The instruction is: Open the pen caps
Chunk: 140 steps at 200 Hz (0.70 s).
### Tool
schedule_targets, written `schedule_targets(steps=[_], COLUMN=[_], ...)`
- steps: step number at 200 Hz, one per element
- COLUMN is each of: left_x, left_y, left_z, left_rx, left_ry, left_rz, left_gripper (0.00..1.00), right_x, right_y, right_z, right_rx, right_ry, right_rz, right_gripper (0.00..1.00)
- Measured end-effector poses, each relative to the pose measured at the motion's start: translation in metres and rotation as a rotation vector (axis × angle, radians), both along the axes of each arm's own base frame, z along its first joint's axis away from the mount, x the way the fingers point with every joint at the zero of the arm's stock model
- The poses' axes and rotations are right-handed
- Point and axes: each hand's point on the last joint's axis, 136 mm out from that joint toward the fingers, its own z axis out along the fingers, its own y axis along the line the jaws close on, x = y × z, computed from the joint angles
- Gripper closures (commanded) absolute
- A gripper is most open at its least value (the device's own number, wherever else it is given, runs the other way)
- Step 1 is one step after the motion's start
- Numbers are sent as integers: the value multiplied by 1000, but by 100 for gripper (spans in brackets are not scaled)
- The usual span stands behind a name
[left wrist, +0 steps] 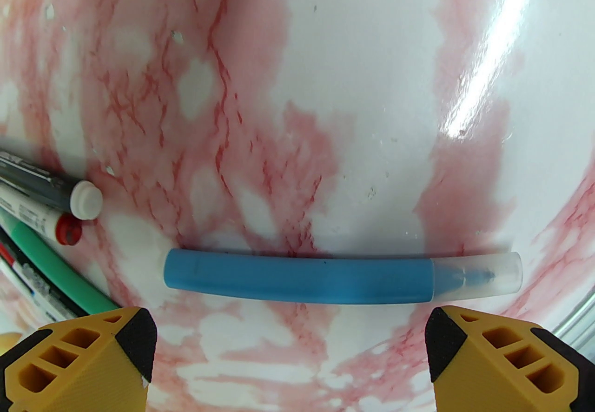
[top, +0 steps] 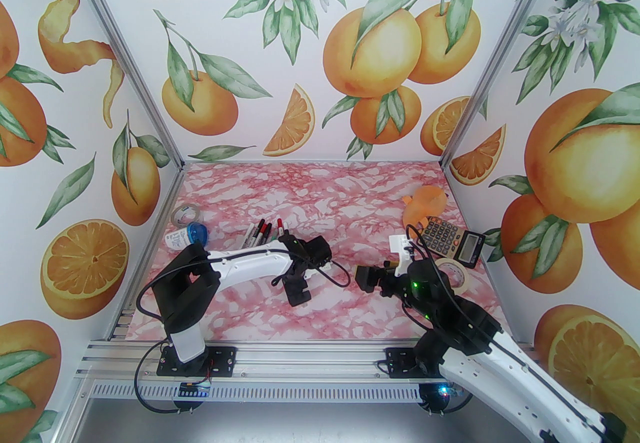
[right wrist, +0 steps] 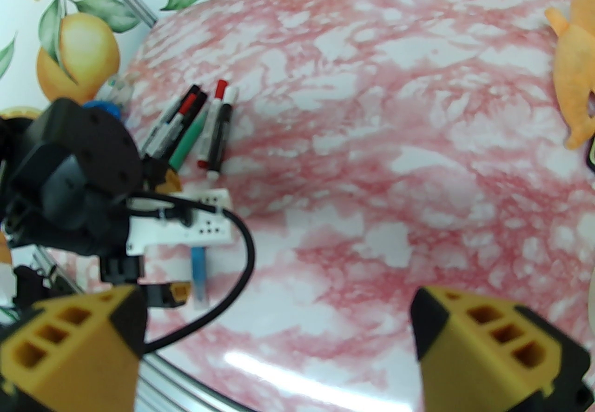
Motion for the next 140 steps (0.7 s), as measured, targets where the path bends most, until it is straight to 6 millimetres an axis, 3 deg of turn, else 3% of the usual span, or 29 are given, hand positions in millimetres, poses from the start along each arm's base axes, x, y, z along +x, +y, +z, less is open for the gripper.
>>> schedule_targets(steps=[41,72,140], left_x=[7,9,4], left_y=[-23,-29,-1], left_z=[-2,4,23], left_rx=[-42,-54,-9], left_ry=[20,23,11], left_rz=[-29,-51,-42], left_gripper=[1,1,0], right_x=[0,-2,-2], right_y=[0,-1,-2], right_z=[0,5,7], right_rx=[0,14,22], right_ry=[0,-15,-24], right_rz=[0,0,-1], right_gripper=[0,0,0])
